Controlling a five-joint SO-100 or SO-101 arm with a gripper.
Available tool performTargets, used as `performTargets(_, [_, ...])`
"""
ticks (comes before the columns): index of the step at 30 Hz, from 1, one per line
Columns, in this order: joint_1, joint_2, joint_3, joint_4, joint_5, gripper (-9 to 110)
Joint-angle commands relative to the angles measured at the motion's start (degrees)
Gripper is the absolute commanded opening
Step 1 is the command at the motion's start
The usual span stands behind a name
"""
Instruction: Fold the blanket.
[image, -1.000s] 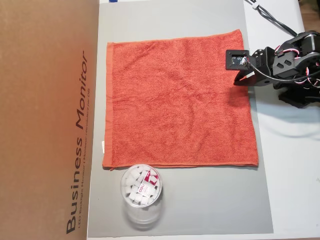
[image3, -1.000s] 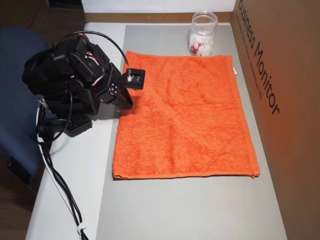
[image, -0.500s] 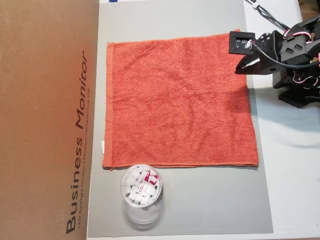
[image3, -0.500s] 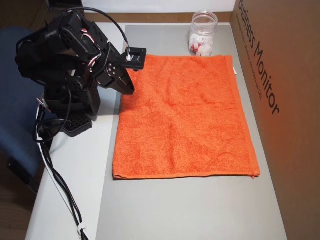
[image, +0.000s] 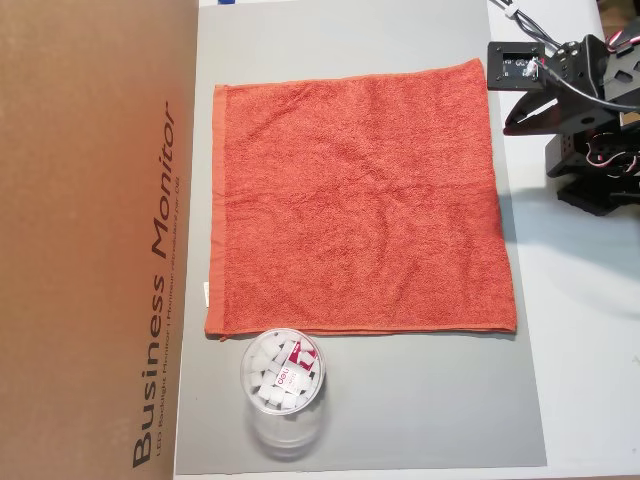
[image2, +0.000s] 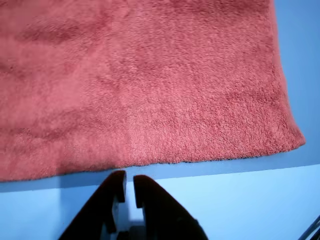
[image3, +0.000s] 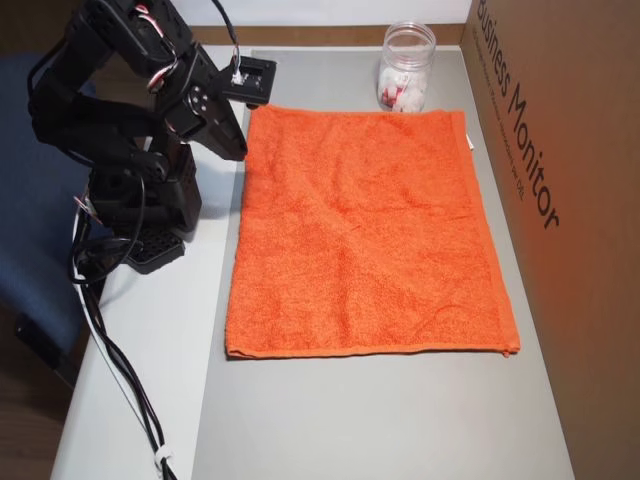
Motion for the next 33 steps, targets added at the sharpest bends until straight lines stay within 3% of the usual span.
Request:
performTargets(1, [-2.46, -0.44, -3.60, 0.88, -0.62, 0])
performTargets(22, [-34.72, -1.14, -2.99, -0.26, -0.88, 0])
performTargets(33, [-44.30, -10.72, -3.25, -7.65, -12.74, 0])
